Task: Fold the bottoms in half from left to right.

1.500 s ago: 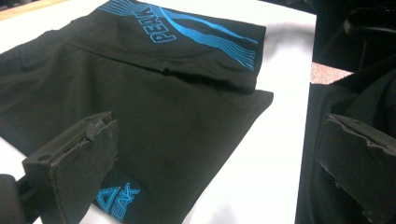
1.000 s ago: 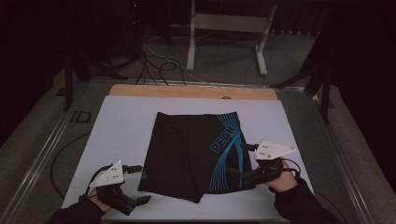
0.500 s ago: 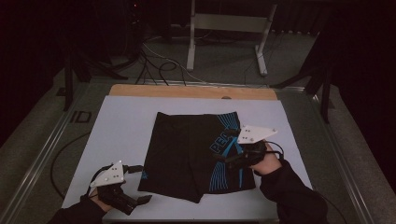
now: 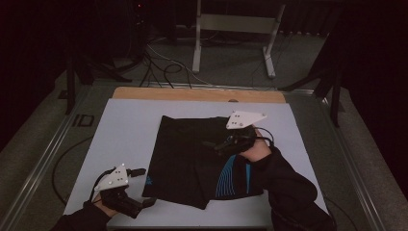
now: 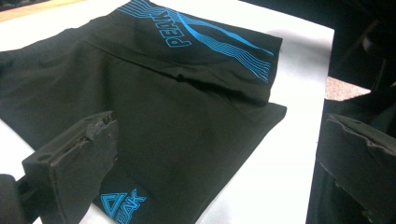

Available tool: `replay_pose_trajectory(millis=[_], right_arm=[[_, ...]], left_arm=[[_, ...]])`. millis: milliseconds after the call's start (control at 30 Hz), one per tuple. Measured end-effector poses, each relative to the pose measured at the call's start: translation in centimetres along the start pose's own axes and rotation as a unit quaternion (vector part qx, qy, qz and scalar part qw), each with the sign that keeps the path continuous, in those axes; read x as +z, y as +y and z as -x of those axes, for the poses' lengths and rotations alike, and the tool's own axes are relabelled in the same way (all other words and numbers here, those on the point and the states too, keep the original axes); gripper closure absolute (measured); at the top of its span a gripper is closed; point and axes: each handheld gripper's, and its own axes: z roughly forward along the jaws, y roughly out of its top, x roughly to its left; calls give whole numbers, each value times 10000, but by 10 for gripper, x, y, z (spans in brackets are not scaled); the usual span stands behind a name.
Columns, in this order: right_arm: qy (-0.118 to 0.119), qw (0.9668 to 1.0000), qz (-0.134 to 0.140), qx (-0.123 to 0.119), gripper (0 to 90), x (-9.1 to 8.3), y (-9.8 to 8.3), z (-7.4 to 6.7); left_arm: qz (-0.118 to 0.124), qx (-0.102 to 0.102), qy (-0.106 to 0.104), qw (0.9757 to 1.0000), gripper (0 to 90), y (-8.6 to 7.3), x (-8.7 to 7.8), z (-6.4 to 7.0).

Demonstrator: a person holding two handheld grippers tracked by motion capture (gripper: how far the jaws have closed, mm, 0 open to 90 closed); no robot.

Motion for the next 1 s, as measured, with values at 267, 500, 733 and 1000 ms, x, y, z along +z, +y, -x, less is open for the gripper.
replay_pose_trajectory(millis=[267, 500, 733, 1000], right_arm=[[-3, 10000, -20, -21, 102, 21, 12, 8], [-7, 10000, -85, -18, 101, 43, 19, 13], [-82, 9999, -116, -17, 102, 67, 24, 16], [-72, 9996, -266, 51, 103, 97, 28, 22]], left_arm=[[-79, 4, 102, 9999, 0, 1, 2, 1], [-111, -67, 287, 9995, 0, 4, 4, 3], [-196, -62, 336, 9992, 0, 3, 6, 3], [-236, -105, 370, 9990, 0, 3, 8, 3]])
